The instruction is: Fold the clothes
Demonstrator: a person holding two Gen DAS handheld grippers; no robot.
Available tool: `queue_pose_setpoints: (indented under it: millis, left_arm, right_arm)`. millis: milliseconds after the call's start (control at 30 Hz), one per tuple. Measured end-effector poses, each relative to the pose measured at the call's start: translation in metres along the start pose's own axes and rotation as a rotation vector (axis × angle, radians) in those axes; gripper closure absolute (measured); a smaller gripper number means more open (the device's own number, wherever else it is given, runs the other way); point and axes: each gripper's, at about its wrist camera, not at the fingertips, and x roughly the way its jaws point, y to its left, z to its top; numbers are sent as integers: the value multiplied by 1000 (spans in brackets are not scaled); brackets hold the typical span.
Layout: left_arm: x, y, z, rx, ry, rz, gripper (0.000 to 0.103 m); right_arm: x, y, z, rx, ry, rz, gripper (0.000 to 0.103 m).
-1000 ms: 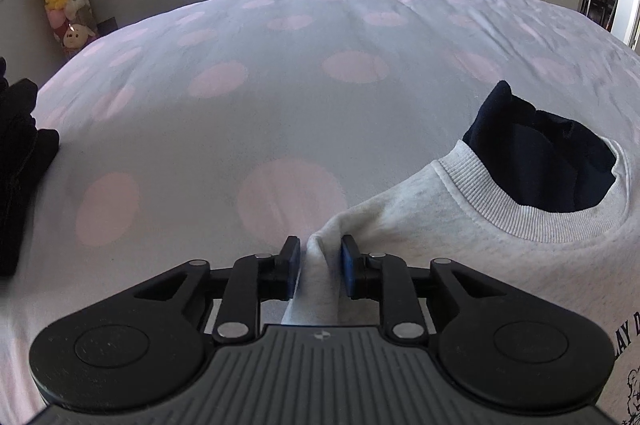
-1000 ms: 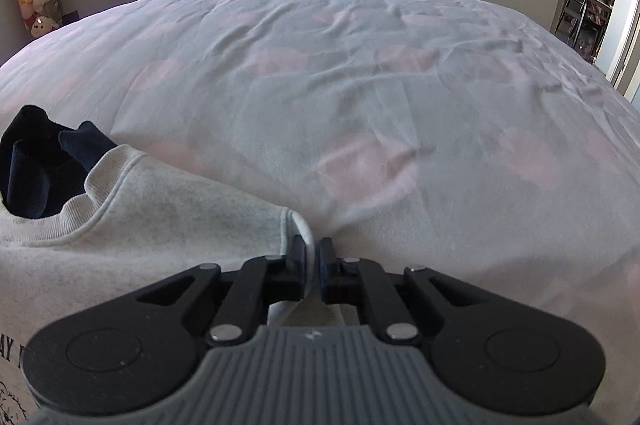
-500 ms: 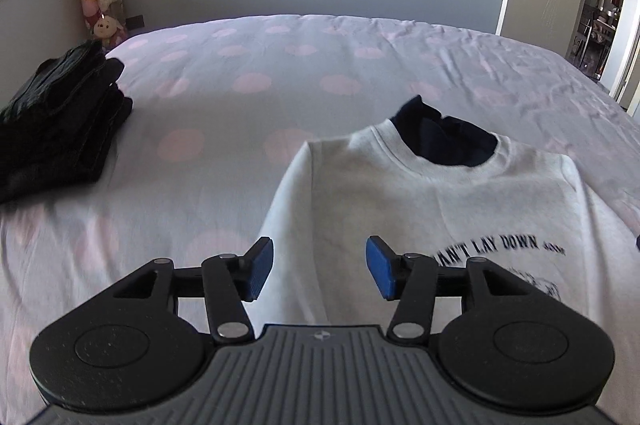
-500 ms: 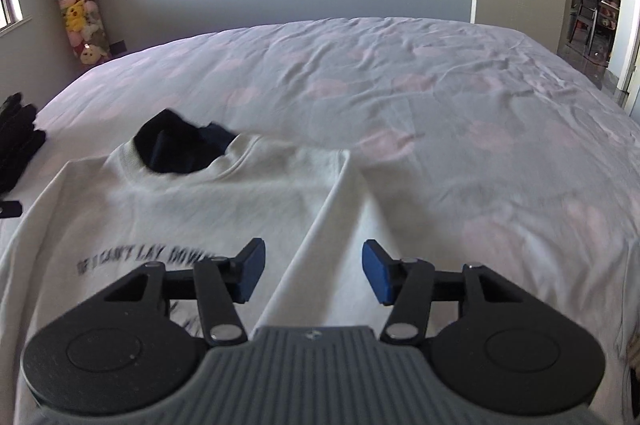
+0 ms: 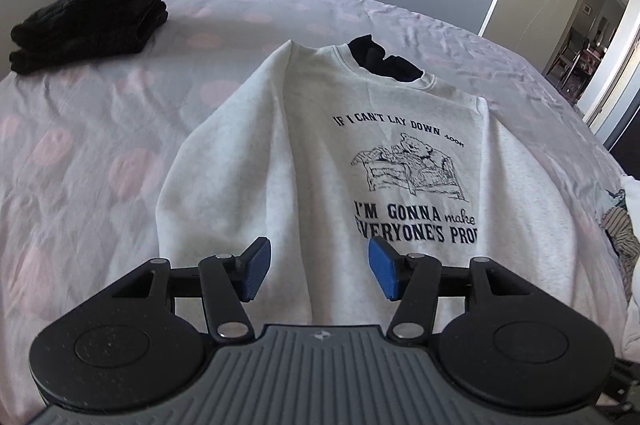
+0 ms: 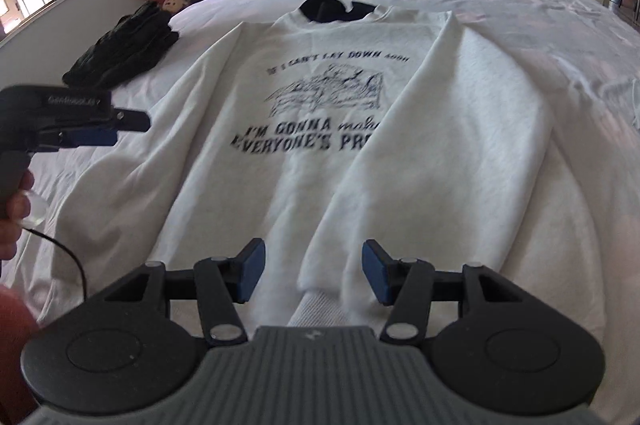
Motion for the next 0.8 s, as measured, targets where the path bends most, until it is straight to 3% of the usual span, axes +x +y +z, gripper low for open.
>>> queue_pose_setpoints:
  millis: [233, 300, 367, 467, 667, 800]
  left_arm:
    - [-15, 3, -29, -39, 4, -26, 39]
    - [-20, 5, -31, -37, -2, -32, 38]
    - [-22, 7, -31, -37, -5, -32, 37]
    - [-24, 12, -32, -45, -8, -31, 36]
    - [-21, 23, -35, -76, 3, -27, 36]
    - [-21, 25, -33, -88, -1, -29, 36]
  right_arm:
    - [27, 23, -43, -192, 100, -122, 47]
    - [30, 22, -46, -205, 97, -149, 54]
    - [29, 18, -45, -199, 94, -177, 83]
    - [24, 3, -41, -141, 93, -170, 92]
    - [-27, -9, -2, -130, -17, -176, 93]
    - [-84, -44, 53, -140, -121, -273, 93]
